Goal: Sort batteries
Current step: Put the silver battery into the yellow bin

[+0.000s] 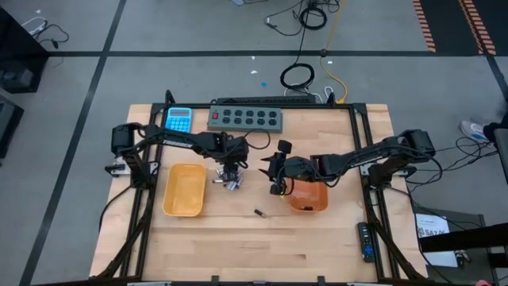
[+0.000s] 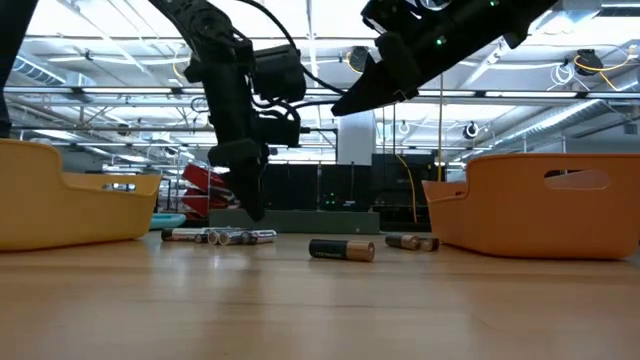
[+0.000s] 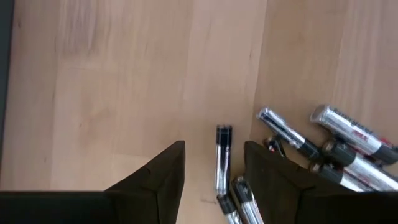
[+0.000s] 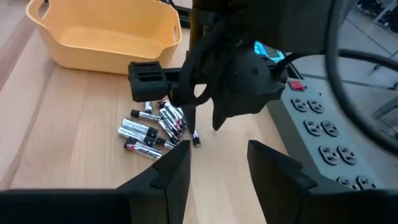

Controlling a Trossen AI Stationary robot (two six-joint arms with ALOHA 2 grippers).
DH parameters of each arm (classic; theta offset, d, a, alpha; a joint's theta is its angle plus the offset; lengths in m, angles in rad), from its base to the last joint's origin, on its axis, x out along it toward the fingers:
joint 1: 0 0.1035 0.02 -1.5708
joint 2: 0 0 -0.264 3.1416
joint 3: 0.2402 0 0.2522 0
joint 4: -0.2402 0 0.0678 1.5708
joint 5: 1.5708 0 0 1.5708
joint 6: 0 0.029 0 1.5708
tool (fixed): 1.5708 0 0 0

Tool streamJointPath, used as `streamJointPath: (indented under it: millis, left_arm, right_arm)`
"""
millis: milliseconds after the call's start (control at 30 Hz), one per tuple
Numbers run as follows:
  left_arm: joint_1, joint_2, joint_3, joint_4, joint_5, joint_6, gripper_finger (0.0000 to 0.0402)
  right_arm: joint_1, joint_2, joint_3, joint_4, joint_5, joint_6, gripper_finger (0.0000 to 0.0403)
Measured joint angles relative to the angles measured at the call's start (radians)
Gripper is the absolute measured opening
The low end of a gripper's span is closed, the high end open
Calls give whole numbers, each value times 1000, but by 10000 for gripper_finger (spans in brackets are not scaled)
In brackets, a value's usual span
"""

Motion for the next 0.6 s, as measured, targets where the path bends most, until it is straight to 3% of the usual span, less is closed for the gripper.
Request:
streamJointPath:
  millis: [600]
  left_arm:
    - [17, 104, 4, 47, 49, 24, 168]
  right_arm:
    - [-4, 1, 0, -10, 0, -5, 150]
